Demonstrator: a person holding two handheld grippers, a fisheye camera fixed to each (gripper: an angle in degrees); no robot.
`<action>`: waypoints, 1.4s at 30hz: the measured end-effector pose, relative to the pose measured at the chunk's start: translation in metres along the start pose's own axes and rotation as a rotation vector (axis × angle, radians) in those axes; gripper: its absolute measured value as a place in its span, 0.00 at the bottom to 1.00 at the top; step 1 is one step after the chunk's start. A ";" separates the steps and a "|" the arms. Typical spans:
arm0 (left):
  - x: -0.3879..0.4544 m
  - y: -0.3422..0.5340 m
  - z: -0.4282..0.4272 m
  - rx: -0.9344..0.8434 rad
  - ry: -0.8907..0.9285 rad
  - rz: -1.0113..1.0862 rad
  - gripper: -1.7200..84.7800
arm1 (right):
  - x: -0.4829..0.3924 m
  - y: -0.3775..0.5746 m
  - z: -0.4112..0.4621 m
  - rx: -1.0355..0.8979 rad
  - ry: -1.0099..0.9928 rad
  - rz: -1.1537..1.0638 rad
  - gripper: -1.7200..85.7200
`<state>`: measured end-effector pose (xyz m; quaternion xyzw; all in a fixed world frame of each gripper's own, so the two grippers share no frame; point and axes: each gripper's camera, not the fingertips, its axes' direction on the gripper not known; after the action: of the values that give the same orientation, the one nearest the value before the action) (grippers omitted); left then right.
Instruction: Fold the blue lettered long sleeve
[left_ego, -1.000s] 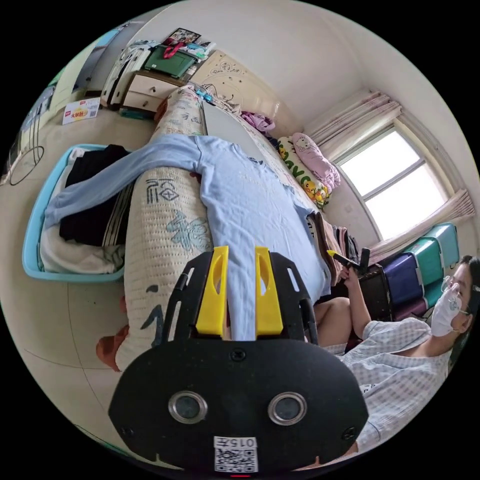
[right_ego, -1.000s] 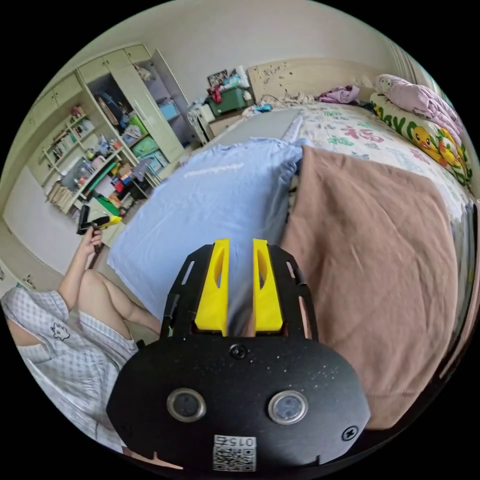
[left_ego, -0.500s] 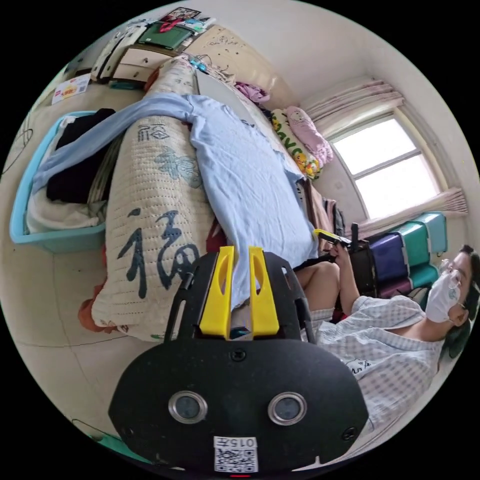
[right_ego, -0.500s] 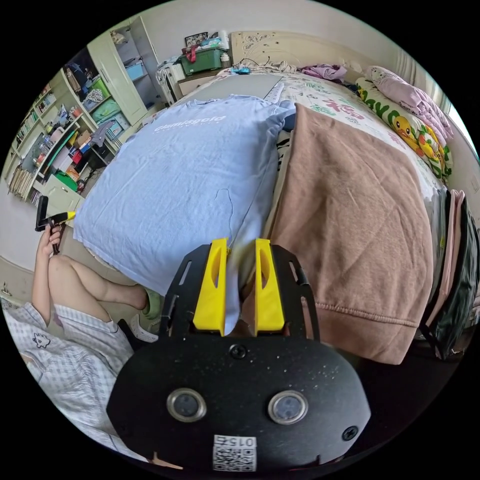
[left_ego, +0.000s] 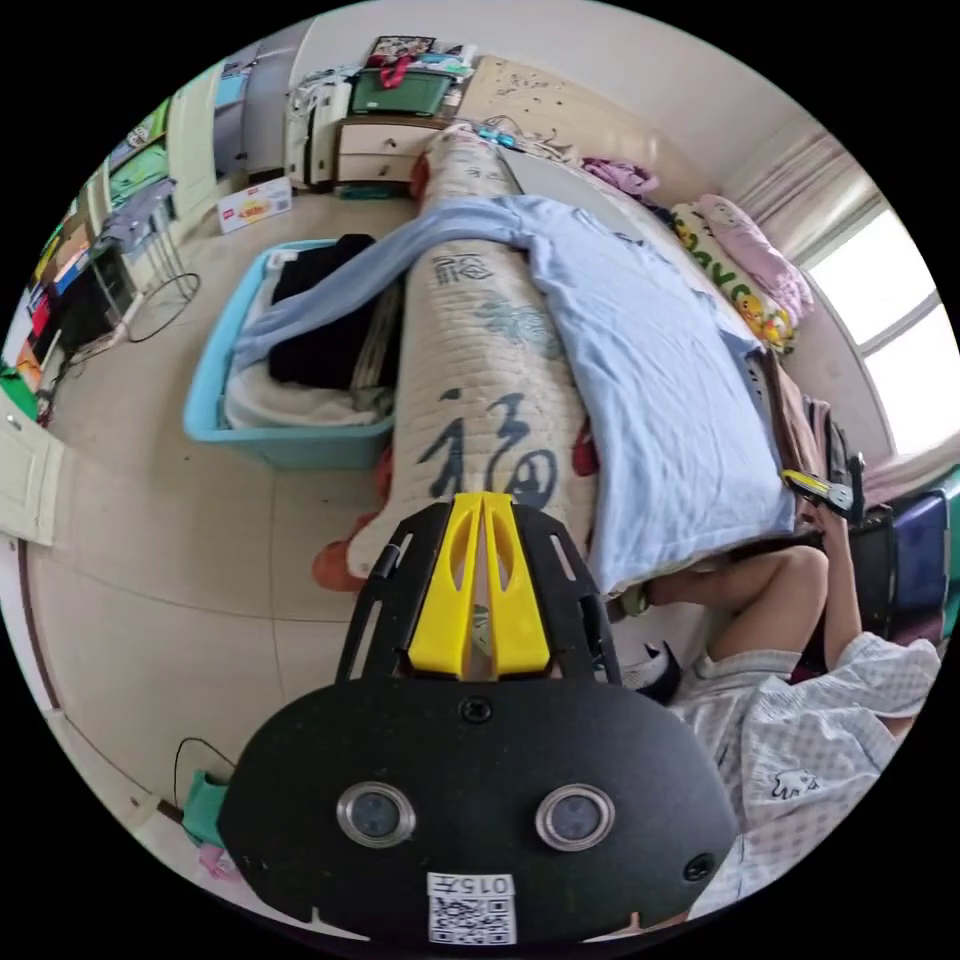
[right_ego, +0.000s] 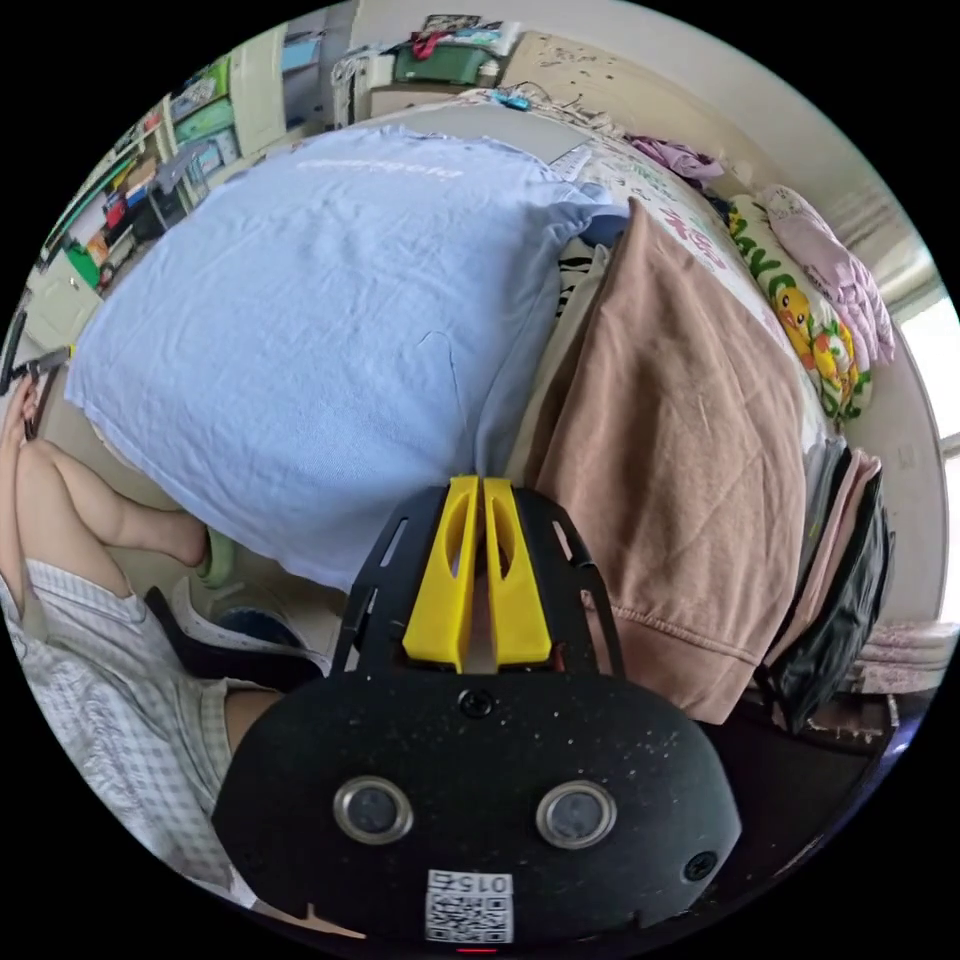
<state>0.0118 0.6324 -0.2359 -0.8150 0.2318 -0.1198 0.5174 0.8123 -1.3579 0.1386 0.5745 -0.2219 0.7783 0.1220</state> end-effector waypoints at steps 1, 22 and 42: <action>-0.006 0.004 -0.003 0.005 -0.058 -0.028 0.01 | -0.004 -0.004 0.006 -0.011 0.018 -0.009 0.02; 0.034 -0.018 0.033 0.000 0.397 0.080 0.05 | 0.046 0.021 -0.018 0.224 -0.229 0.243 0.02; 0.152 -0.065 0.040 -0.151 -0.064 0.068 0.01 | 0.047 0.002 -0.041 0.221 -0.187 0.259 0.02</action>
<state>0.1768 0.6107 -0.2014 -0.8466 0.2511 -0.0581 0.4656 0.7621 -1.3426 0.1733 0.6211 -0.2174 0.7503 -0.0641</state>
